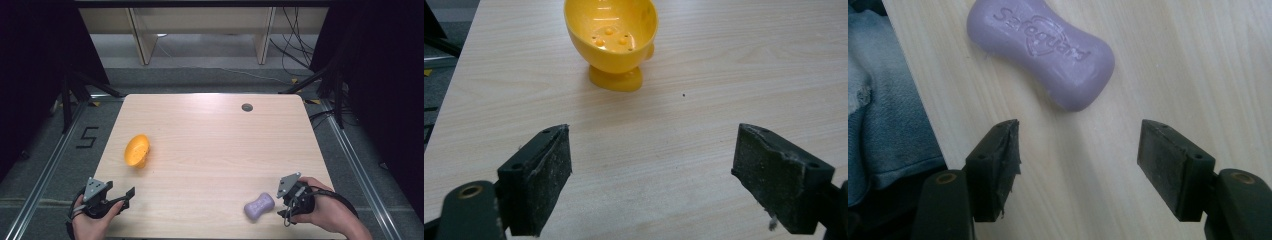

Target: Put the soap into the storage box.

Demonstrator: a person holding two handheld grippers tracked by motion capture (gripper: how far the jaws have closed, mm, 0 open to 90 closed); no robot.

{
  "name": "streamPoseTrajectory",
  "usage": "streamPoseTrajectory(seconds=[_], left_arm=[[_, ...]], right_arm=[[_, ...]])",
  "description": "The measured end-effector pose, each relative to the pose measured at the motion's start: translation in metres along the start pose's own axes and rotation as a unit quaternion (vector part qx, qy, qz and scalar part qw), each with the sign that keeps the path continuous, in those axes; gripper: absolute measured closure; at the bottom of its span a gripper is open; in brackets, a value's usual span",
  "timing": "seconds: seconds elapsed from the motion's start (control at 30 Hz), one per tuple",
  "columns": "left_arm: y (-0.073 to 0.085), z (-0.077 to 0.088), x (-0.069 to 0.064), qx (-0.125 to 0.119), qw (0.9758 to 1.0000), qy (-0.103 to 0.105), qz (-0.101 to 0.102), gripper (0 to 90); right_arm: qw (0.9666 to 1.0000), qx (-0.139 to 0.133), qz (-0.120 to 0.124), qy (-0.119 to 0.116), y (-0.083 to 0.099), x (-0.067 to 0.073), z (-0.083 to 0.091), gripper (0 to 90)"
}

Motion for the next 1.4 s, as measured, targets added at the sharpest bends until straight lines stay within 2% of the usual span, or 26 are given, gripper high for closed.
streamPoseTrajectory(seconds=[0.23,0.27,0.33,0.4,0.53,0.57,0.6,0.67,0.7,0.8,0.87,0.9,0.93,0.97,1.0,1.03,1.07,1.1,1.17,1.2,1.23,1.27,1.3,1.37,1.4], left_arm=[[-0.001,-0.001,-0.001,-0.011,0.9999,0.009,-0.001,15.1],[-0.001,-0.001,-0.001,-0.012,0.9999,0.007,-0.003,15.1],[-0.001,0.000,-0.001,-0.012,0.9999,0.008,-0.003,15.1],[-0.001,0.000,0.000,-0.013,0.9999,0.009,-0.002,15.2],[-0.001,-0.001,-0.001,-0.007,0.9999,0.008,-0.004,15.3],[-0.001,-0.002,-0.002,-0.010,0.9999,0.012,-0.001,15.4],[-0.001,-0.002,-0.001,-0.011,0.9998,0.013,-0.006,15.4],[-0.002,-0.001,-0.001,-0.010,0.9998,0.013,-0.009,15.4],[-0.001,-0.001,-0.001,-0.010,0.9998,0.013,-0.009,15.4],[-0.001,-0.001,-0.001,-0.009,0.9998,0.015,-0.009,15.4],[-0.001,-0.001,-0.002,-0.012,0.9998,0.016,-0.007,15.4],[-0.001,0.000,-0.002,-0.013,0.9998,0.017,-0.007,15.4],[-0.001,0.000,-0.002,-0.015,0.9997,0.017,-0.007,15.4],[-0.001,0.000,-0.002,-0.016,0.9997,0.019,-0.004,15.4],[-0.001,0.000,-0.002,-0.016,0.9996,0.021,-0.002,15.4],[-0.001,0.000,-0.002,-0.016,0.9997,0.020,-0.002,15.5],[-0.001,0.000,-0.002,-0.017,0.9996,0.021,-0.001,15.4],[-0.001,0.000,-0.002,-0.017,0.9996,0.022,-0.002,15.5],[-0.001,0.000,-0.002,-0.019,0.9996,0.023,-0.001,15.4],[-0.002,0.000,-0.003,-0.020,0.9996,0.021,-0.002,15.4],[-0.002,0.001,-0.003,-0.017,0.9997,0.018,-0.005,15.4],[-0.002,0.000,-0.003,-0.020,0.9996,0.022,-0.005,15.4],[-0.002,0.000,-0.003,-0.016,0.9997,0.019,-0.005,15.4],[-0.002,0.000,-0.003,-0.014,0.9997,0.019,-0.005,15.5],[-0.002,0.000,-0.004,-0.015,0.9997,0.020,-0.004,15.4]], right_arm=[[0.9997,0.001,0.024,-0.006,-0.007,0.001,0.001,33.4],[0.9991,0.002,0.041,-0.008,-0.010,-0.001,0.001,32.9],[0.9991,0.001,0.042,-0.006,-0.011,-0.002,0.000,32.2],[0.9976,0.006,0.068,-0.017,-0.016,-0.004,-0.002,31.6],[0.9963,0.008,0.081,-0.028,-0.022,-0.004,-0.004,30.9],[0.9958,0.007,0.089,-0.019,-0.025,-0.006,-0.006,30.0],[0.9949,0.011,0.098,-0.021,-0.028,-0.006,-0.008,28.9],[0.9954,0.005,0.093,-0.024,-0.029,-0.004,-0.009,28.4],[0.9939,0.004,0.107,-0.027,-0.032,-0.004,-0.011,27.6],[0.9929,0.007,0.116,-0.029,-0.037,-0.002,-0.015,25.6],[0.9904,0.004,0.134,-0.035,-0.045,0.000,-0.021,24.5],[0.9923,0.011,0.118,-0.037,-0.045,0.002,-0.021,24.3],[0.9923,0.011,0.118,-0.037,-0.045,0.002,-0.021,24.3],[0.9915,0.012,0.123,-0.040,-0.048,0.003,-0.023,24.0],[0.9886,0.010,0.145,-0.039,-0.050,0.001,-0.025,23.6],[0.9903,0.015,0.132,-0.041,-0.051,0.004,-0.026,23.0],[0.9887,0.016,0.144,-0.040,-0.053,0.003,-0.028,22.8],[0.9892,0.018,0.138,-0.044,-0.054,0.006,-0.029,22.8],[0.9849,0.021,0.165,-0.046,-0.057,0.006,-0.033,23.3],[0.9849,0.028,0.164,-0.048,-0.057,0.008,-0.034,23.6],[0.9812,0.029,0.186,-0.045,-0.058,0.006,-0.036,23.9],[0.9819,0.031,0.180,-0.051,-0.058,0.008,-0.037,23.7],[0.9833,0.037,0.172,-0.046,-0.058,0.009,-0.038,23.8],[0.9825,0.045,0.175,-0.045,-0.059,0.008,-0.040,22.6],[0.9770,0.036,0.205,-0.047,-0.062,0.006,-0.042,22.4]])
Point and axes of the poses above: each handheld gripper's, and its own axes: z roughly backward along the jaws, y roughly out of its underside, x roughly to its left, the point moved 4 cm from there along -z, roughly forward along the jaws, and after that the axes turned 8 degrees about x, right-handed, at the moved point
